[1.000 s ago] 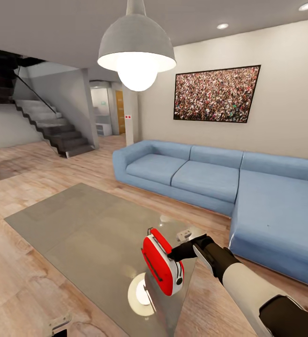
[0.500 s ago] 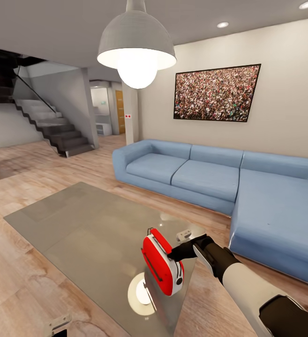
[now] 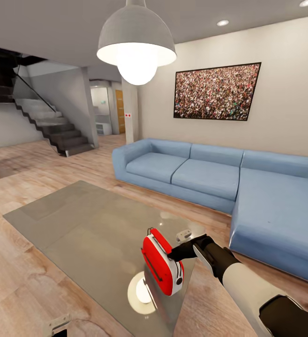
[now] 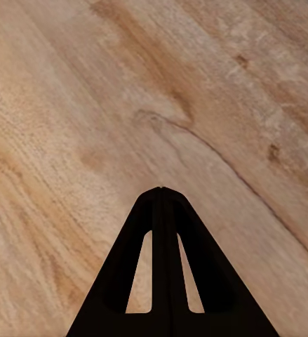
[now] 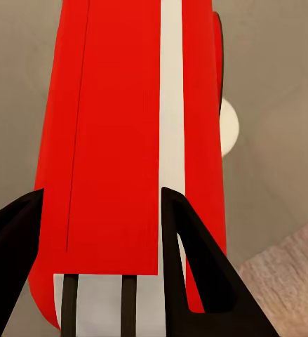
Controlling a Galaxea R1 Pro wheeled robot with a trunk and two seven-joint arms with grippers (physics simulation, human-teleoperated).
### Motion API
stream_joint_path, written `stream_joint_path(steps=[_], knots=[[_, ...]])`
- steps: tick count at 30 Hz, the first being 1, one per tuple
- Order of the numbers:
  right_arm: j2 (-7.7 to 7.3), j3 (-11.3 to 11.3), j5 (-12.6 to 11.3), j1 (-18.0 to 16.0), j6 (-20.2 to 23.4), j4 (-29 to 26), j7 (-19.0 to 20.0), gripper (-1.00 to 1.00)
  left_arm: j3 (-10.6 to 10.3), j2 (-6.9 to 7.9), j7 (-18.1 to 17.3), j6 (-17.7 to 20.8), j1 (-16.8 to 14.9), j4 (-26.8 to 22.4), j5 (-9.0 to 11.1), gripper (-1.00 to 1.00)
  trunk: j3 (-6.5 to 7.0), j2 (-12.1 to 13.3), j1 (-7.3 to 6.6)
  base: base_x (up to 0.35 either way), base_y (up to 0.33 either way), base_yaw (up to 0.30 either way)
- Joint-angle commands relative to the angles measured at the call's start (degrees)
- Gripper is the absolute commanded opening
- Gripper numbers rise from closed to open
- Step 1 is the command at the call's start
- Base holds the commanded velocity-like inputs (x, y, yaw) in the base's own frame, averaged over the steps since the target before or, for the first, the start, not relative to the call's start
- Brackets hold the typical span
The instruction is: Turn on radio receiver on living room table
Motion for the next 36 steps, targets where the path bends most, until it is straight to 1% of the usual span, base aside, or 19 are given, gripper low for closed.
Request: stream_joint_path(steps=[1, 3, 18, 25, 31, 36], knots=[[0.01, -0.09, -0.3, -0.02, 0.02, -0.05, 0.04, -1.0, 0.0, 0.0, 0.0, 0.0, 0.0, -0.03, 0.0, -1.0, -0.18, -0.42, 0.22, 0.0, 0.0, 0.0], [0.01, -0.09, -0.3, -0.02, 0.02, -0.05, 0.05, -1.0, 0.0, 0.0, 0.0, 0.0, 0.0, -0.05, 0.0, -1.0, -0.54, -1.22, 0.66, 0.0, 0.0, 0.0], [0.01, -0.09, -0.33, -0.02, 0.02, -0.05, 0.01, -1.0, 0.0, 0.0, 0.0, 0.0, 0.01, 0.0, 0.0, -1.0, -0.54, -1.22, 0.66, 0.0, 0.0, 0.0], [0.0, -0.09, -0.35, -0.02, 0.02, -0.05, 0.02, -1.0, 0.0, 0.0, 0.0, 0.0, 0.0, -0.03, 0.0, -1.0, -1.8, -4.03, 2.2, 0.0, 0.0, 0.0], [0.01, -0.09, -0.3, -0.02, 0.02, -0.05, 0.0, -1.0, 0.0, 0.0, 0.0, 0.0, 0.0, -0.01, 0.0, -1.0, -1.8, -4.03, 2.2, 0.0, 0.0, 0.0], [0.0, -0.09, -0.3, -0.02, 0.02, -0.05, -0.01, -1.0, 0.0, 0.0, 0.0, 0.0, 0.01, -0.01, 0.0, -1.0, -2.69, -6.03, 3.3, 0.0, 0.0, 0.0]])
